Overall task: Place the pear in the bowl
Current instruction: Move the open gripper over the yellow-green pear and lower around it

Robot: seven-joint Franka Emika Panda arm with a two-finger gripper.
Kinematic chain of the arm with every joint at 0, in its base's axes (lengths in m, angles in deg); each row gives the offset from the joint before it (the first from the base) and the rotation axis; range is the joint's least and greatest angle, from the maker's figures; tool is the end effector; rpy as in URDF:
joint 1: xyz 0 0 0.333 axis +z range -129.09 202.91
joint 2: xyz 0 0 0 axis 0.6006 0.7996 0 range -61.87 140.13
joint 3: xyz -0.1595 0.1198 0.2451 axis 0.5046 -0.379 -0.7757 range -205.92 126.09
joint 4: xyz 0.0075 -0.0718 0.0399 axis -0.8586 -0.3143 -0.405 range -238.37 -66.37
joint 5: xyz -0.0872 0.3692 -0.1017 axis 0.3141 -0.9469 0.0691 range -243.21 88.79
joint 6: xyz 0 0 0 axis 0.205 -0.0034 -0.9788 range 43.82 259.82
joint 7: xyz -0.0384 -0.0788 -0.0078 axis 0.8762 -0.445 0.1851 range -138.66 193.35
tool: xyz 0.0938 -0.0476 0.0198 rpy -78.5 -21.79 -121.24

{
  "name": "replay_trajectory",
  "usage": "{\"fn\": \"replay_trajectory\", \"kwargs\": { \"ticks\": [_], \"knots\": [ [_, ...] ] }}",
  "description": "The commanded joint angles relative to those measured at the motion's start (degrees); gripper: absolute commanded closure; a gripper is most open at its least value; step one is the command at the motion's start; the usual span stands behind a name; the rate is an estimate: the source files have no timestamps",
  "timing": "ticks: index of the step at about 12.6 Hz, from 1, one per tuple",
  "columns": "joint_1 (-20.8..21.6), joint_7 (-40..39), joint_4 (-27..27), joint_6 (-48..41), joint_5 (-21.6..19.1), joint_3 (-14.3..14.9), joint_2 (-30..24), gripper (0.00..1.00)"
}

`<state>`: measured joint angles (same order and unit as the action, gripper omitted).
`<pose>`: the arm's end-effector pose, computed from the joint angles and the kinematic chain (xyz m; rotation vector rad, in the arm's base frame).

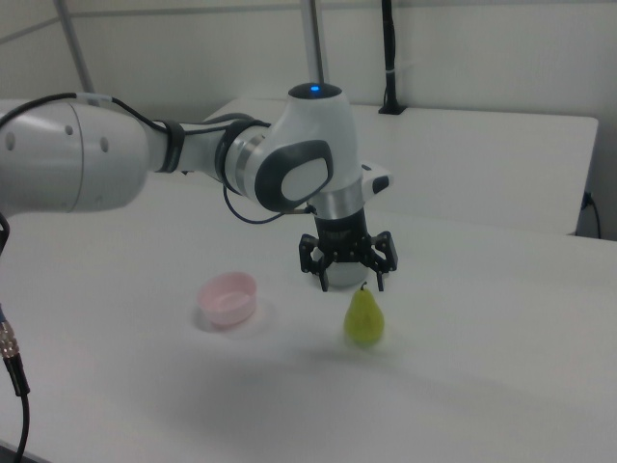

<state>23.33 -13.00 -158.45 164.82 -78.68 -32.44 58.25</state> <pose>0.6196 -0.2284 0.4180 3.0363 0.5112 0.0996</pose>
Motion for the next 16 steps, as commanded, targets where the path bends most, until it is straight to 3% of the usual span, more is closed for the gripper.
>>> {"fn": "replay_trajectory", "kwargs": {
  "ticks": [1, 6, 7, 12, 16],
  "knots": [
    [0.2, -0.3, -1.2, 5.7, -0.9, 0.4, 2.6, 0.0],
    [0.5, -0.3, -1.9, 10.1, -0.8, 0.4, 5.2, 0.0],
    [0.5, -0.3, -1.9, 10.7, -0.8, 0.4, 5.7, 0.07],
    [0.6, -0.3, -2.1, 10.7, -0.8, 0.3, 6.4, 1.0],
    [0.6, 0.0, -2.1, 9.7, -0.9, 0.3, 5.4, 1.0]
  ]
}}
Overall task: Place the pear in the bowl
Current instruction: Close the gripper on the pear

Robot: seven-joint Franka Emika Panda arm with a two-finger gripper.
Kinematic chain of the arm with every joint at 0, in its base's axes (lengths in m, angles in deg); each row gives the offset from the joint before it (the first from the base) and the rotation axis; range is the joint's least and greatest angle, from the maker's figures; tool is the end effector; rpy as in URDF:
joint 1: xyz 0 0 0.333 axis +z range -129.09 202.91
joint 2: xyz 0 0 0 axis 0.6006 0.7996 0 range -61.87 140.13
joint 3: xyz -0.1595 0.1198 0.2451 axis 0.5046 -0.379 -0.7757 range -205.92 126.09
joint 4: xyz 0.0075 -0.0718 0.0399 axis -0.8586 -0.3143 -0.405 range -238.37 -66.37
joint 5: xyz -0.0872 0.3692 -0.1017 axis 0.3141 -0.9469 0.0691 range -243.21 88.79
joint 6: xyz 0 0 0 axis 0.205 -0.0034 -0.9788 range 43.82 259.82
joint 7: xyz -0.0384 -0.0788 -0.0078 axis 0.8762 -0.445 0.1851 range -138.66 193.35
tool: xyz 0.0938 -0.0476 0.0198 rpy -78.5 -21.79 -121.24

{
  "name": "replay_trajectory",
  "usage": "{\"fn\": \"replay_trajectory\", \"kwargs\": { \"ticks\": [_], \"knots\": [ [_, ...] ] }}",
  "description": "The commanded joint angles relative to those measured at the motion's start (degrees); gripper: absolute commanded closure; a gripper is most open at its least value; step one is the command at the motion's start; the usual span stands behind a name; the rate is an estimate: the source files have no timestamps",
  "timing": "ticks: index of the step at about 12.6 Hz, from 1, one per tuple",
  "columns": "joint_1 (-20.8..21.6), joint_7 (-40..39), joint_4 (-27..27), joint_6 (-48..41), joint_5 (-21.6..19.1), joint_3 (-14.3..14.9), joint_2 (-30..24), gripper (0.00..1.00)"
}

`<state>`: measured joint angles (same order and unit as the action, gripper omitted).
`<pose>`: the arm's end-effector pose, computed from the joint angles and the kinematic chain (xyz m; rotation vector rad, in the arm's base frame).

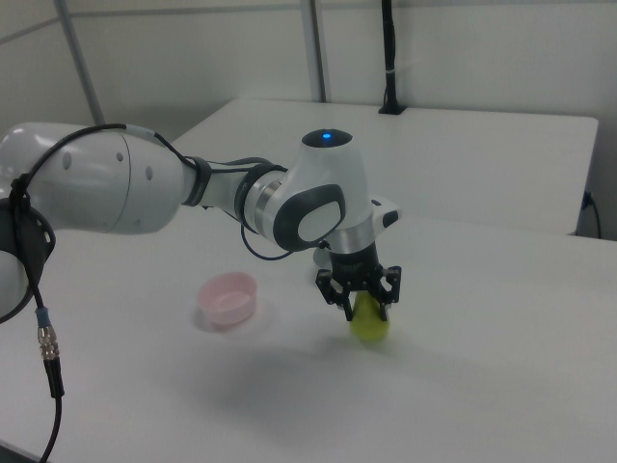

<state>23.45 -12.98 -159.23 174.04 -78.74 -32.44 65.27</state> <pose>0.6380 -0.2330 0.3457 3.0082 0.5147 0.1208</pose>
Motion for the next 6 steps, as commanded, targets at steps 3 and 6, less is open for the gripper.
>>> {"fn": "replay_trajectory", "kwargs": {
  "ticks": [3, 6],
  "knots": [
    [0.3, -0.4, -0.9, -4.8, -0.8, 0.0, -5.2, 1.0],
    [0.7, -0.1, -0.7, -10.6, -0.8, -0.5, -10.6, 1.0]
  ]
}}
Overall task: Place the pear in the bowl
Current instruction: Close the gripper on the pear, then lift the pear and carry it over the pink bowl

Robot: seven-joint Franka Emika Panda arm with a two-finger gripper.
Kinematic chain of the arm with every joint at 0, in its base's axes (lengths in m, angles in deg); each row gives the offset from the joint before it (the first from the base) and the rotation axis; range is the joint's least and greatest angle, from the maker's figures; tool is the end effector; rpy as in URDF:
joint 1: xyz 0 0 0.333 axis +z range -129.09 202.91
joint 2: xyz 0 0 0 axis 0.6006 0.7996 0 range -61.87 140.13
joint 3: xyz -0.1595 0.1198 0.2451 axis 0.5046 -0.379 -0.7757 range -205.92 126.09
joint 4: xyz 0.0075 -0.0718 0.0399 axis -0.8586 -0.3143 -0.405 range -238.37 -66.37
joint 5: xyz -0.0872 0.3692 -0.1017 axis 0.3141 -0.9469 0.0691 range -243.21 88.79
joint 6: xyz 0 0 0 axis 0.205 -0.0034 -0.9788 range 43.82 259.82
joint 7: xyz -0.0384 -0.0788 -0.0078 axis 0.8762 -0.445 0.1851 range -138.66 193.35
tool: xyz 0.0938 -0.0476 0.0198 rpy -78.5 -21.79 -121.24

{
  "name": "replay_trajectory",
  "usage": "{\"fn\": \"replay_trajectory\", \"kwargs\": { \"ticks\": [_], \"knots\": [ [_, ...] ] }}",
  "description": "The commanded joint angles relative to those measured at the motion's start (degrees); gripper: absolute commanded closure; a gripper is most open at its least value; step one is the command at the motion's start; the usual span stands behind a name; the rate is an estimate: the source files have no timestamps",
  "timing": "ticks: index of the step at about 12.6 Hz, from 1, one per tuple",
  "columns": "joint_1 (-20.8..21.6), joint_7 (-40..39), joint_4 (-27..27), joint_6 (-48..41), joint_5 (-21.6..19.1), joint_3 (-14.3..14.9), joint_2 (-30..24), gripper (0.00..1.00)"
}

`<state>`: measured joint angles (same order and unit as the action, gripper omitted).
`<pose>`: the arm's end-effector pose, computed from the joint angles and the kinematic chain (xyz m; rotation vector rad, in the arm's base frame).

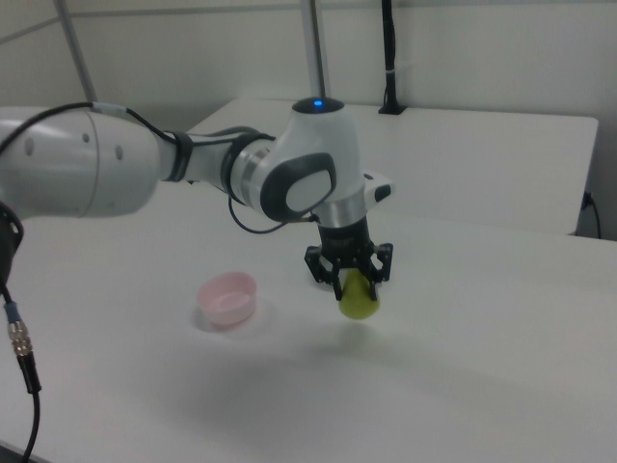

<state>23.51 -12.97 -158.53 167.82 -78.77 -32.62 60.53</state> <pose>0.6285 -0.2270 0.3961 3.0265 0.5187 0.1125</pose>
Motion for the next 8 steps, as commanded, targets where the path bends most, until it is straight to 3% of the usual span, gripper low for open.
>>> {"fn": "replay_trajectory", "kwargs": {
  "ticks": [1, 5, 8],
  "knots": [
    [0.7, -0.1, -0.9, -6.3, -0.9, -0.4, -7.4, 1.0],
    [0.7, 6.2, 7.8, -21.4, -0.9, -2.8, -10.0, 1.0],
    [0.7, 12.1, 8.6, -28.7, -0.9, -4.9, -14.4, 1.0]
  ]
}}
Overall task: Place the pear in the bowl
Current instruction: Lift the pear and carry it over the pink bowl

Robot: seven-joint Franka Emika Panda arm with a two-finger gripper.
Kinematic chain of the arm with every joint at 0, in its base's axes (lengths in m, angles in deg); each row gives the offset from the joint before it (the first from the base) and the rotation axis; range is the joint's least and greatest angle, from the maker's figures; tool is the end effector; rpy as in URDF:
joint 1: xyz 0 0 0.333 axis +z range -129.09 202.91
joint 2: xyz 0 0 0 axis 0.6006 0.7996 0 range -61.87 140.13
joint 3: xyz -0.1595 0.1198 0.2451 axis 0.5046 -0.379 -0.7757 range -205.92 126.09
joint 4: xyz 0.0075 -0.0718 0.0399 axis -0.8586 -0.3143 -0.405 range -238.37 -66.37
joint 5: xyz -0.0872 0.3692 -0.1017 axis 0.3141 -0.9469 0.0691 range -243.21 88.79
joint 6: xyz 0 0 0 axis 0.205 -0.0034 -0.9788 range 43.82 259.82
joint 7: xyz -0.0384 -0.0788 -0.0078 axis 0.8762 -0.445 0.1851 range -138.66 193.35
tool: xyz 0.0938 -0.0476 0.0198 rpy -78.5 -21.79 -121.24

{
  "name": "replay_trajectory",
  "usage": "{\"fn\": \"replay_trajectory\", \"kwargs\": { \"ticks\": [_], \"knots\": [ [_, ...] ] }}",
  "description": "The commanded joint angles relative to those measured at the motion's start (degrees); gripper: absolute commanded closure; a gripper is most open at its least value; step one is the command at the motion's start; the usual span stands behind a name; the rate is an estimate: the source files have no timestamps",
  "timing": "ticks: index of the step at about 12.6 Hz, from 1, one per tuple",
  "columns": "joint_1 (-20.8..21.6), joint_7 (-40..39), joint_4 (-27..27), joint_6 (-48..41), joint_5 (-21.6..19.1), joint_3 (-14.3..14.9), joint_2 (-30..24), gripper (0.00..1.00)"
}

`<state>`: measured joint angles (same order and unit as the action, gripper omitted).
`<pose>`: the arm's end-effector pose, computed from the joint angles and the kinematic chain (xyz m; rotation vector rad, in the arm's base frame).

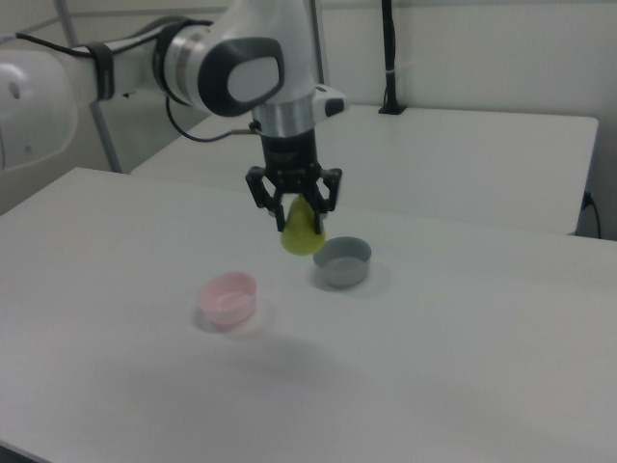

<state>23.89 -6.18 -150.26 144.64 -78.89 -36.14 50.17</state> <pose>0.5982 -0.1743 0.5438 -3.1007 -0.4502 -0.0336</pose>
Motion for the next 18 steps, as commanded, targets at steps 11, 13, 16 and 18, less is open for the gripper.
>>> {"fn": "replay_trajectory", "kwargs": {
  "ticks": [11, 13, 16, 18],
  "knots": [
    [13.3, 17.4, -14.7, 0.0, -5.1, -1.9, -16.1, 1.0],
    [16.3, 17.4, -20.0, 7.5, -5.1, -1.9, -14.7, 1.0],
    [18.3, 17.4, -21.1, 14.0, -5.0, -1.9, -8.8, 1.0],
    [18.4, 17.4, -21.1, 18.9, -4.6, -1.9, -5.5, 1.0]
  ]
}}
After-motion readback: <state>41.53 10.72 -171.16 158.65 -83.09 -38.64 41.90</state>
